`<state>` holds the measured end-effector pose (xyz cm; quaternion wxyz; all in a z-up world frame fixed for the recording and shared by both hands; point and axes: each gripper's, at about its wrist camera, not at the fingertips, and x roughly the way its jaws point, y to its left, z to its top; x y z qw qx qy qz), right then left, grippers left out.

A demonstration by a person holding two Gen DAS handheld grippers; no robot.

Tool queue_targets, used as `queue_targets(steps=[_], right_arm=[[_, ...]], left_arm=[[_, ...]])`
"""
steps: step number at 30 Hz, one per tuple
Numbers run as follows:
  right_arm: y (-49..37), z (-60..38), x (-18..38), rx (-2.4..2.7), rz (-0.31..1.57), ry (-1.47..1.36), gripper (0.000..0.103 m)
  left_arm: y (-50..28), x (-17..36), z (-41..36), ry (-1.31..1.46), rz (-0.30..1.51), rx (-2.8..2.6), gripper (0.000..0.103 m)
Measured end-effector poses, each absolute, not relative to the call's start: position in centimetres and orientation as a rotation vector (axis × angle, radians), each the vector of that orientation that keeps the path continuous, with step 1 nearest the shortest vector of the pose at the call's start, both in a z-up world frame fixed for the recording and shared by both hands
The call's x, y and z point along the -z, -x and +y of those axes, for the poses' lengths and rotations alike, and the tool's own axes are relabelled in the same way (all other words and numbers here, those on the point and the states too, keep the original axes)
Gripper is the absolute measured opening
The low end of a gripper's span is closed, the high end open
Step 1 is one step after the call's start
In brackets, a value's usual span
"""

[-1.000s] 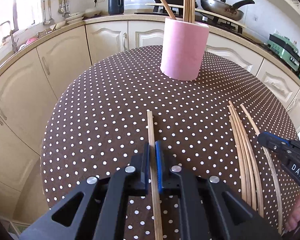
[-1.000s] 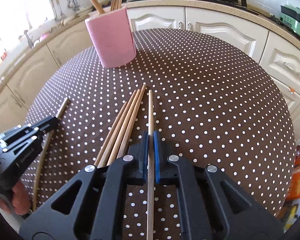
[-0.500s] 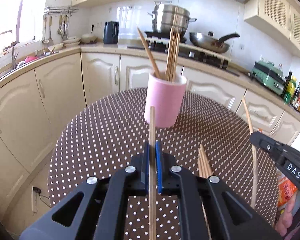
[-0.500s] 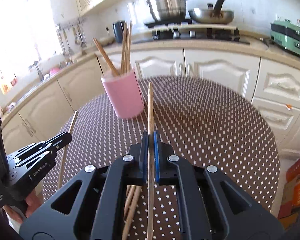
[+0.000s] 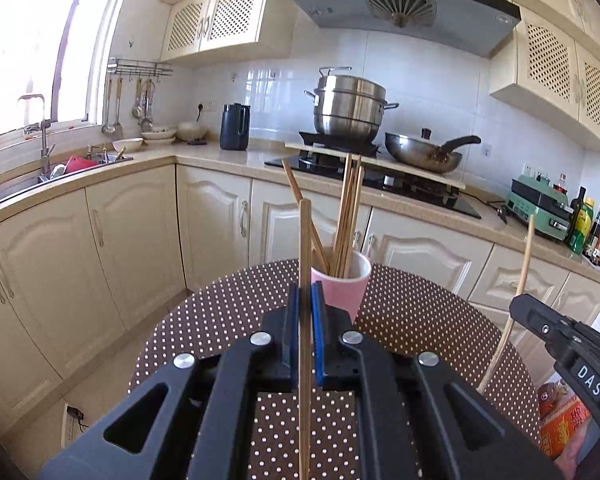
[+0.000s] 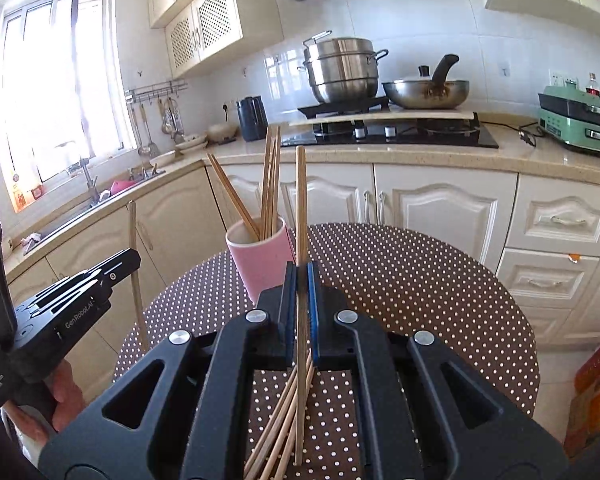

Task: Organize utensils
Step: 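Lift both chopsticks and carry them over the pink cup with both grippers, then drop the chopsticks into the pink cup and open both grippers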

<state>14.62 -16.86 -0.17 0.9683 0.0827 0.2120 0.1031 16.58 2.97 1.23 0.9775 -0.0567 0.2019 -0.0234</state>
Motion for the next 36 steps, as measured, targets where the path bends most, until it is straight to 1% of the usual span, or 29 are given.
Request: queue_targets(steps=[11, 18, 24, 30, 36], right_arm=[[-16.3, -15.8, -3.7, -0.210, 0.332, -0.165, 0.006], [-19.1, -14.9, -7.3, -0.199, 0.253, -0.144, 0.006], [-22.3, -14.5, -9.3, -0.215, 0.214, -0.156, 0.006], [-25.6, -14.0, -10.4, -0.233, 0.190, -0.187, 0.006], [-29.0, -12.8, -9.4, -0.249, 0.195, -0.160, 0.006]], left_arm=[[-18.9, -6.6, 3.0, 0.118, 0.308, 0.040, 0.006], [-20.5, -11.0, 1.8, 0.091, 0.223, 0.064, 0.006], [-22.8, -13.1, 1.5, 0.083, 0.177, 0.062, 0.007], [-27.1, -14.1, 1.8, 0.116, 0.163, 0.071, 0.007], [-31.5, -12.6, 2.1, 0.131, 0.192, 0.071, 0.007]])
